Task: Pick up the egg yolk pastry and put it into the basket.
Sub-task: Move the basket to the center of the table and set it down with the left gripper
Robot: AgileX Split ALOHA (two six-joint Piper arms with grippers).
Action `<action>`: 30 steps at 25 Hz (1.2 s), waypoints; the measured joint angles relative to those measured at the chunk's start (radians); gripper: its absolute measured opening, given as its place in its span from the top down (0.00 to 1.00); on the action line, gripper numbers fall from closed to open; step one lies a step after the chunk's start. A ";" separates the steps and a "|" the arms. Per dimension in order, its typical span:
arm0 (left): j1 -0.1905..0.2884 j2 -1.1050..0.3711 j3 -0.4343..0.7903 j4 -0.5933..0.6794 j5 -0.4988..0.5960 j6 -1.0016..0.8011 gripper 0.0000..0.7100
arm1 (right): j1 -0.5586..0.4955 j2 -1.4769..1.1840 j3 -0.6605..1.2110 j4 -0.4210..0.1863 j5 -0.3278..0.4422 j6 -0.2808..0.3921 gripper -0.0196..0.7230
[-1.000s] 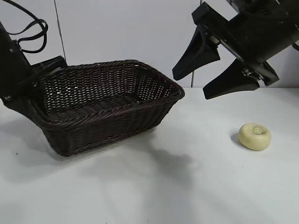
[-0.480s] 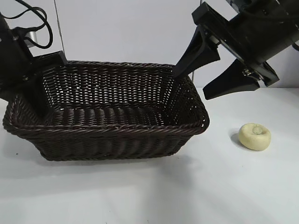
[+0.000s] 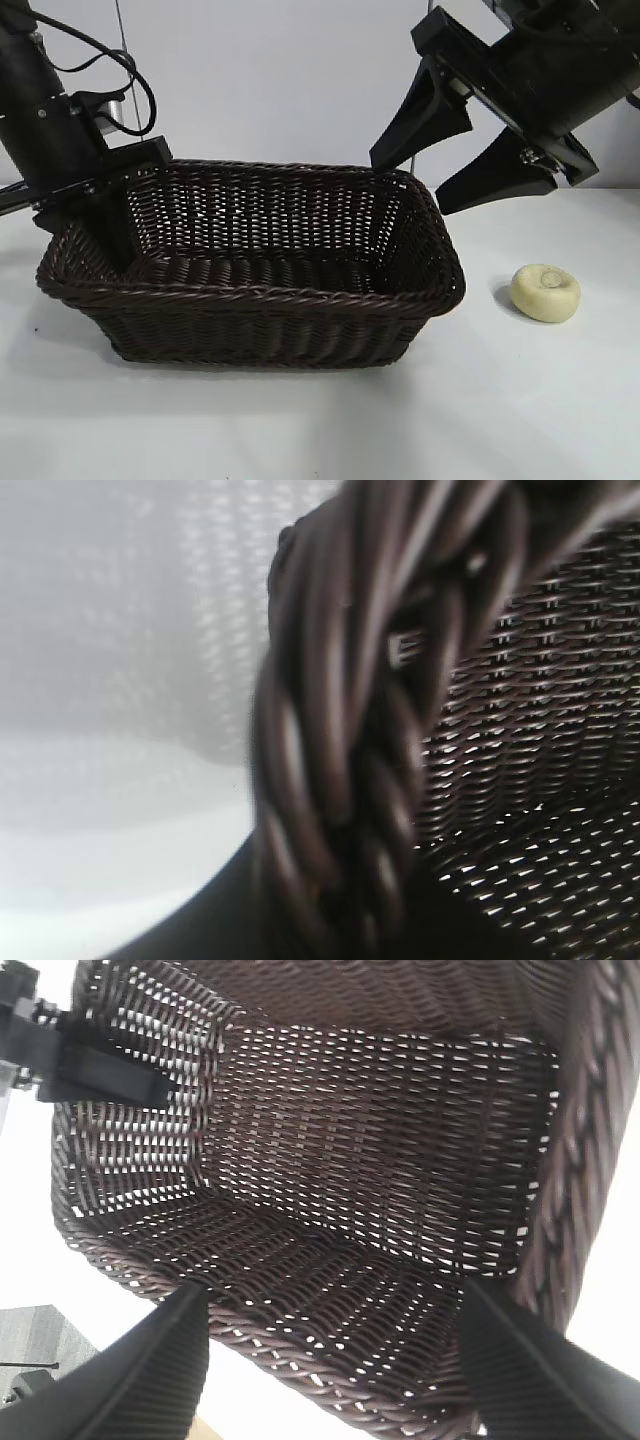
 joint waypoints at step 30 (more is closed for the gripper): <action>0.000 -0.106 -0.126 0.123 0.083 0.037 0.25 | 0.000 0.000 0.000 -0.003 0.003 0.000 0.29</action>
